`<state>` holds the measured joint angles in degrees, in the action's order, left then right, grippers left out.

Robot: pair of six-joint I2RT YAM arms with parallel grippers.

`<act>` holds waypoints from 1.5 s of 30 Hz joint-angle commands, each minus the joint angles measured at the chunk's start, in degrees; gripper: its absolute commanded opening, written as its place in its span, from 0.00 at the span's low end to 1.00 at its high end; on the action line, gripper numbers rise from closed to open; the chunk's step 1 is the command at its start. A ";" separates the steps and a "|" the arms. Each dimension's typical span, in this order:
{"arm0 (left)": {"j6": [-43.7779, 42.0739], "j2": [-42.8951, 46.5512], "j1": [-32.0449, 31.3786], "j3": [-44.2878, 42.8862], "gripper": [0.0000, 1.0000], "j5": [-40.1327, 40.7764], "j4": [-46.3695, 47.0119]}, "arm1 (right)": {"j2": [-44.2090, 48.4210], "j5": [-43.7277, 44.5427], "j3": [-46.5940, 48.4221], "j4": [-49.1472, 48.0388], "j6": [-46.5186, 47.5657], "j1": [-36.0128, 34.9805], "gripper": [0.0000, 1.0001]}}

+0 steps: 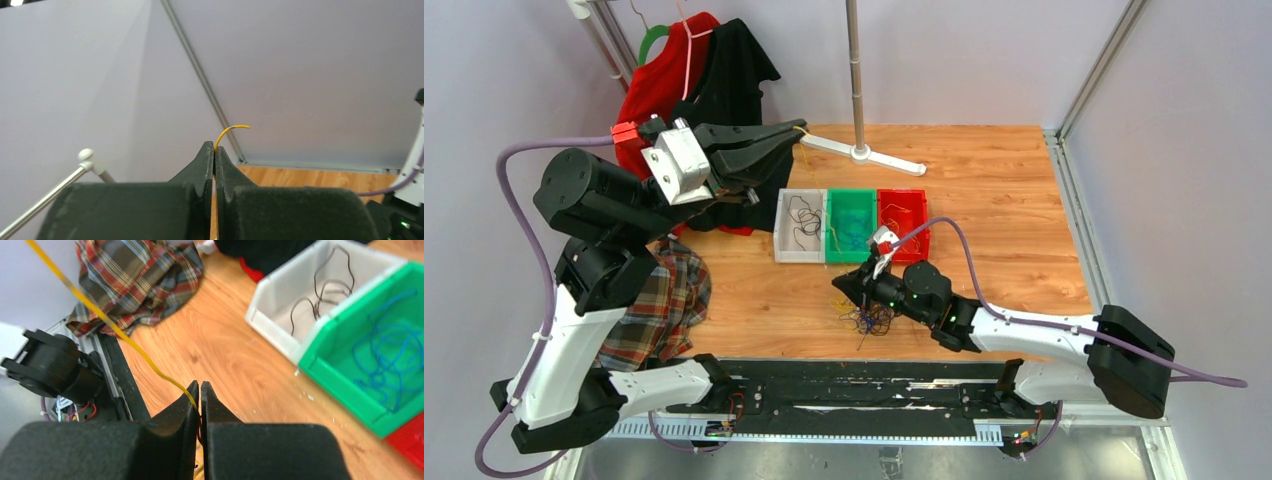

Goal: Untangle the cables

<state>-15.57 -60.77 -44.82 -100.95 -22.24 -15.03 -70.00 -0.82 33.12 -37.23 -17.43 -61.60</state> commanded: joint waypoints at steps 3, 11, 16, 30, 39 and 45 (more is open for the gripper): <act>-8.07 0.24 -0.18 -1.62 0.00 12.73 12.46 | -0.11 4.46 -7.12 -3.06 -2.91 1.17 0.03; -12.90 0.09 -0.18 -1.40 0.00 24.04 22.22 | -2.45 5.30 -11.46 -5.13 -4.01 1.57 0.02; -13.89 -0.40 -0.18 -2.76 0.00 25.54 24.20 | -3.54 5.47 -12.19 -5.05 -3.92 1.66 0.02; -22.87 -5.61 -0.18 -11.88 0.00 27.90 38.66 | -5.92 5.94 -14.35 -4.95 -4.15 1.93 0.03; -23.08 -9.90 -0.18 -16.50 0.01 27.49 42.27 | -7.36 5.07 -14.90 -5.64 -5.19 1.93 0.08; -26.38 -19.29 -0.18 -30.96 0.00 24.96 43.94 | -6.67 5.29 -15.81 -5.50 -5.26 1.93 0.08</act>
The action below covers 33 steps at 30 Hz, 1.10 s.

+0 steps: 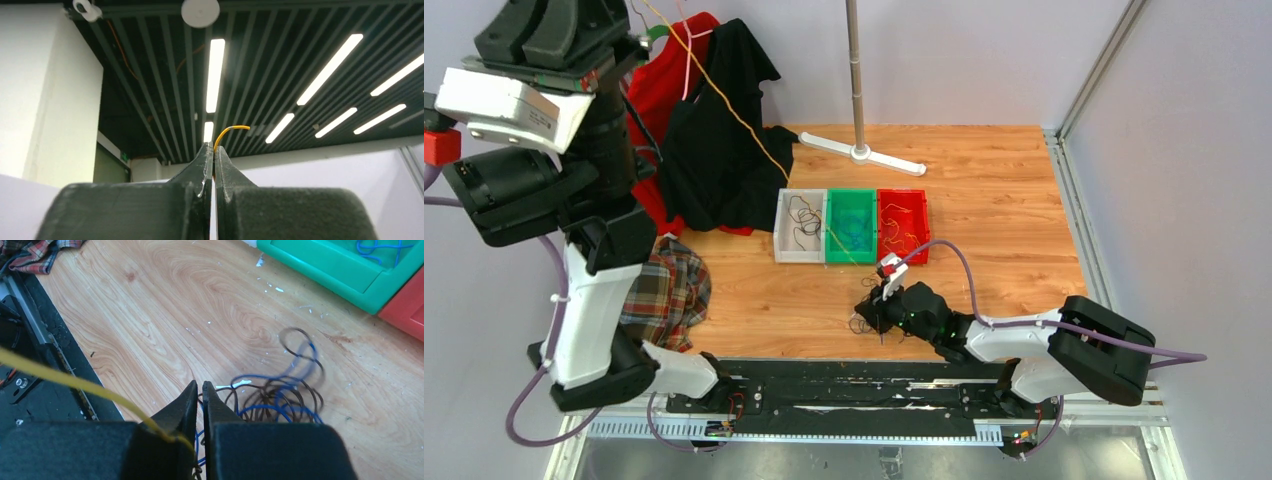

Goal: Untangle the cables

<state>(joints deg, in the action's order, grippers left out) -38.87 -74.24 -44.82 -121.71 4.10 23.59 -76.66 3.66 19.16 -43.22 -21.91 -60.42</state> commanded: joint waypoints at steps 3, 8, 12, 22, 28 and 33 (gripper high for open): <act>-4.60 -12.64 -0.18 -22.00 0.01 -3.27 5.07 | 0.00 0.90 -2.79 -0.20 -1.19 0.75 0.08; -6.23 -12.84 -0.18 -20.87 0.01 -6.46 5.31 | 0.70 1.11 -4.79 -0.94 -1.76 0.72 0.09; -7.98 -12.31 -0.18 -18.73 0.01 -7.31 7.02 | 3.02 2.12 -6.52 -0.37 -1.91 0.79 0.09; -5.35 -4.09 -0.18 -4.28 0.01 -10.37 2.11 | 17.12 4.61 -8.46 4.85 -1.46 0.90 0.38; 4.48 10.63 -0.18 26.07 0.00 -16.32 -4.79 | 27.38 4.38 1.85 16.85 4.71 1.42 0.32; 6.11 13.35 -0.20 34.18 0.00 -15.90 -7.81 | 29.24 3.92 6.91 20.33 6.48 1.80 0.39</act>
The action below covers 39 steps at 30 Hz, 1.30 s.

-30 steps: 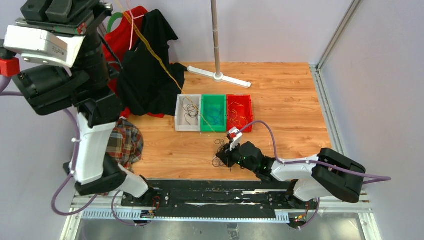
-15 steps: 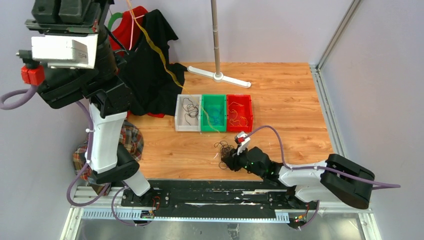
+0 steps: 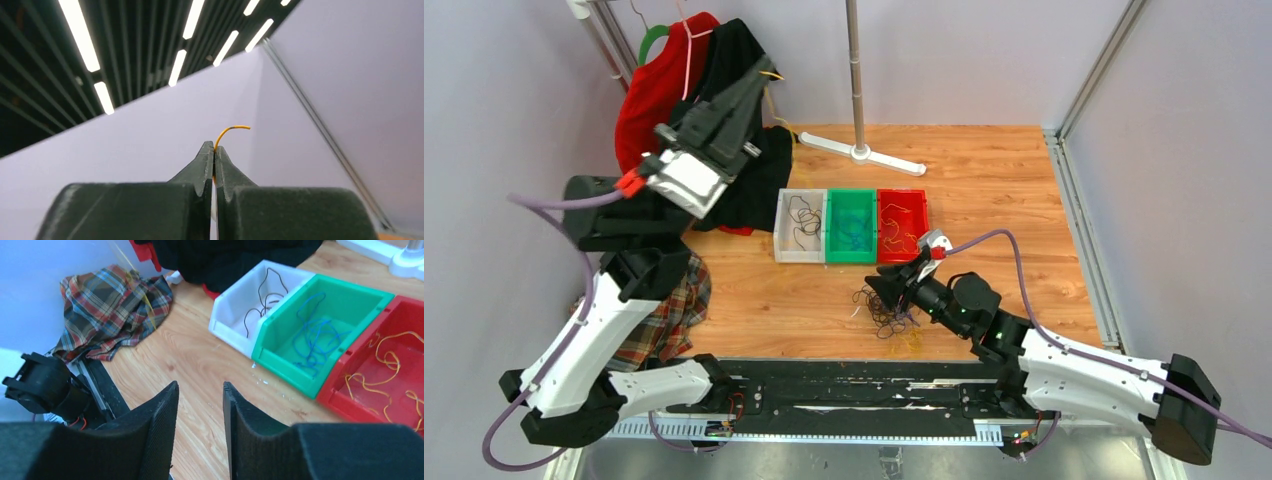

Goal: Untangle the cables

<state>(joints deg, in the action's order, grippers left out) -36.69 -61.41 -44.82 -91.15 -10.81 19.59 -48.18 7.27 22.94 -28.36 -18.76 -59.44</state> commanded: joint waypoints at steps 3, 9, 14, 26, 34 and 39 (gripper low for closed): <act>4.66 -0.77 -0.20 2.67 0.00 -2.22 -4.91 | -0.95 -0.30 6.55 5.19 4.56 0.90 0.42; 7.57 -5.39 -0.66 -0.43 0.00 -5.12 -5.18 | -7.15 1.38 13.12 2.73 6.54 1.60 0.45; 6.95 -10.10 -2.42 -5.08 0.00 -5.95 -5.09 | -10.97 3.80 18.08 3.41 7.80 4.28 0.45; 3.30 -19.57 -5.17 -14.11 0.00 -5.80 -4.83 | -18.89 -14.44 22.35 3.13 6.63 25.95 0.38; 2.65 -22.02 -5.24 -11.60 0.00 -2.67 -2.59 | -23.73 -18.54 22.89 1.01 5.22 31.23 0.35; 1.84 -22.79 -5.11 -8.56 0.00 0.07 -0.94 | -25.51 -16.92 22.14 0.12 4.14 31.92 0.34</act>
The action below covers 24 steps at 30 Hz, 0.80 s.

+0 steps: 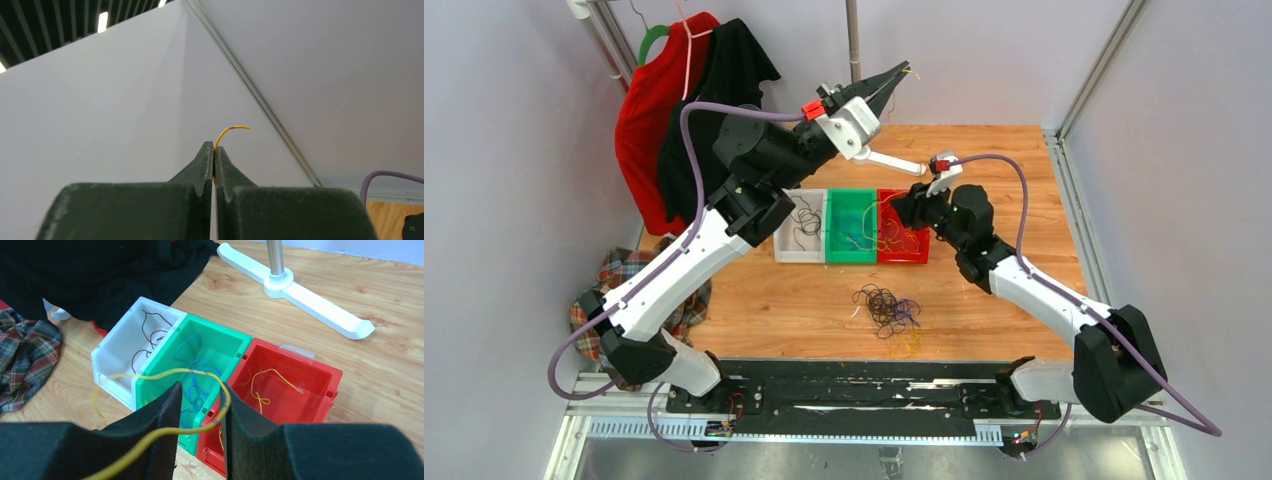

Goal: Untangle the cables

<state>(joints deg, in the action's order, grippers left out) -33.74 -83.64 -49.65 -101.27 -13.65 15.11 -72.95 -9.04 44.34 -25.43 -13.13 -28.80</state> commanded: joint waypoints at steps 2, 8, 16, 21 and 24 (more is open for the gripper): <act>-0.96 -0.97 -0.27 1.26 0.00 2.89 3.90 | -0.90 0.00 0.09 -3.60 -2.15 1.46 0.33; -1.77 -1.99 -0.27 -1.13 0.00 0.87 4.45 | -0.92 1.01 -0.20 -4.81 -3.35 1.85 0.33; -1.33 -4.85 -0.29 -5.80 0.00 0.65 4.49 | 0.60 4.97 1.72 -3.11 -3.89 3.31 0.31; -1.16 -7.80 -0.36 -10.14 0.00 0.89 4.39 | 1.20 5.63 2.71 -2.76 -4.54 4.65 0.30; -1.42 -9.13 -0.32 -12.01 0.01 0.82 4.40 | 1.38 5.36 3.00 -2.65 -4.71 5.07 0.30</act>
<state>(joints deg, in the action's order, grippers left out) -34.57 -91.13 -49.65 -110.24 -12.67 17.78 -73.17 -4.64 44.80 -27.92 -17.02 -24.93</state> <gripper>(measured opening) 0.016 0.304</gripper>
